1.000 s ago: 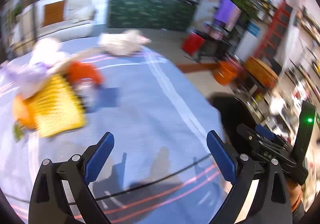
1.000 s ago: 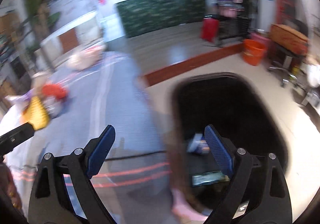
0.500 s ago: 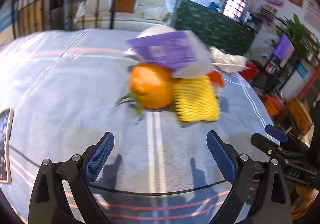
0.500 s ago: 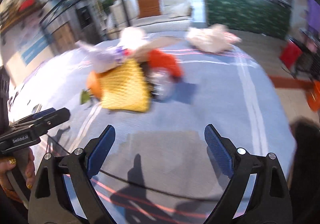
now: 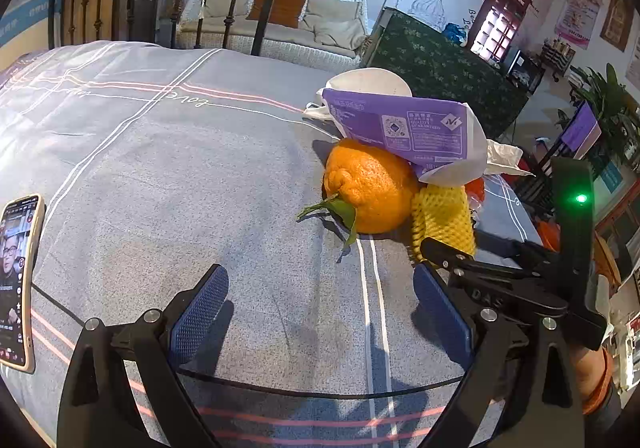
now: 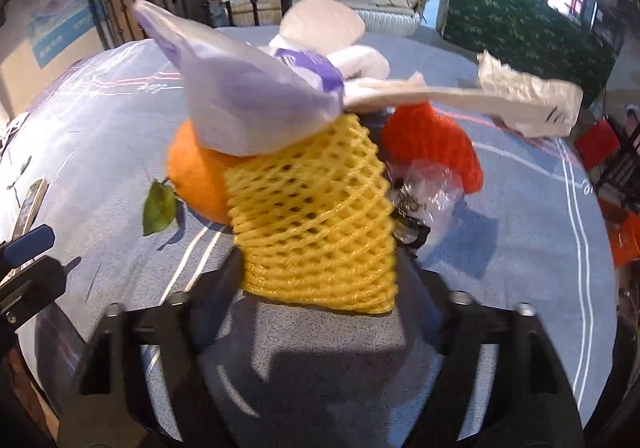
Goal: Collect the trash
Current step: 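Grasp the orange peel with the left tool while the right tool grasps the yellow foam net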
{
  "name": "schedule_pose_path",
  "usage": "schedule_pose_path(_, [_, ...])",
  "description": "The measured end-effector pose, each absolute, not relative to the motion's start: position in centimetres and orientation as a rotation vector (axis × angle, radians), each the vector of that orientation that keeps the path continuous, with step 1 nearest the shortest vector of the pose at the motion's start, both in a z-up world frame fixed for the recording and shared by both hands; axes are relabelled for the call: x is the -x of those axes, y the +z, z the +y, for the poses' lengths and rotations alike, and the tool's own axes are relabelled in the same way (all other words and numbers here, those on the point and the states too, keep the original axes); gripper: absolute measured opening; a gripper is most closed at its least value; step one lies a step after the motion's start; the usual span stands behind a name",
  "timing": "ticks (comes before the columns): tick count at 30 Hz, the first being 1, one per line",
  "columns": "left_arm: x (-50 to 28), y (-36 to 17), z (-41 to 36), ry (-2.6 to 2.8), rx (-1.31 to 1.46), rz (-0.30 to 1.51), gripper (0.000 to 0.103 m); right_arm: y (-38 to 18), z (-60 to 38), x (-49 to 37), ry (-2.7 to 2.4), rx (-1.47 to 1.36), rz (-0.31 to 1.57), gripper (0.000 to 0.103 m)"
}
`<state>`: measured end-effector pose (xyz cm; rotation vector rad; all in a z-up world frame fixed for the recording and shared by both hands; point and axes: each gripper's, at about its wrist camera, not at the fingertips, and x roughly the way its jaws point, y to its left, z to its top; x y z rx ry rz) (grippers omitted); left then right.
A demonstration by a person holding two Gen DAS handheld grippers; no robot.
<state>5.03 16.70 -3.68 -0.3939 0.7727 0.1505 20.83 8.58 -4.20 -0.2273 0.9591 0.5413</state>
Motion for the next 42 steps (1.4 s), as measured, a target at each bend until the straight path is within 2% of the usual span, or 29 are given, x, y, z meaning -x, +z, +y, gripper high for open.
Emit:
schedule_pose_path(2, [-5.3, -4.0, 16.8, 0.145, 0.389, 0.776, 0.092, -4.3, 8.0, -20.9, 0.549, 0.203, 0.965, 0.045])
schedule_pose_path(3, [-5.4, -4.1, 16.8, 0.140, 0.392, 0.777, 0.092, -4.3, 7.8, -20.9, 0.547, 0.208, 0.957, 0.039])
schedule_pose_path(4, [-5.5, -4.2, 16.8, 0.133, 0.396, 0.779, 0.092, -4.2, 7.7, -20.9, 0.542, 0.216, 0.948, 0.024])
schedule_pose_path(5, [-5.6, -4.3, 16.8, 0.130, 0.399, 0.780, 0.092, -4.1, 7.4, -20.8, 0.532, 0.226, 0.935, 0.016])
schedule_pose_path(13, [-7.5, -4.1, 16.1, 0.106, 0.305, 0.776, 0.092, -2.8, 5.2, -19.2, 0.542, 0.177, 0.872, 0.014])
schedule_pose_path(16, [-9.4, -5.0, 15.7, 0.087, 0.239, 0.825, 0.087, -2.4, 3.9, -18.7, 0.537, 0.150, 0.871, 0.014])
schedule_pose_path(25, [-16.1, -6.6, 14.8, 0.008, 0.079, 0.939, 0.091, -1.9, 1.8, -16.1, 0.512, 0.102, 0.876, 0.014])
schedule_pose_path(29, [-17.5, -6.9, 14.4, -0.004, 0.041, 0.928, 0.091, -2.2, 0.5, -15.1, 0.503, 0.085, 0.885, 0.014])
schedule_pose_path(31, [-17.9, -6.9, 14.3, -0.003, 0.023, 0.911, 0.089, -2.4, -0.1, -15.0, 0.494, 0.074, 0.897, 0.014])
schedule_pose_path(36, [-17.2, -6.8, 15.3, 0.006, 0.094, 0.881, 0.068, -2.7, -1.5, -14.5, 0.474, 0.045, 0.906, 0.014])
schedule_pose_path(42, [-15.0, -6.1, 16.0, 0.004, 0.148, 0.840, 0.059, -2.6, -3.1, -14.3, 0.458, 0.009, 0.899, 0.014])
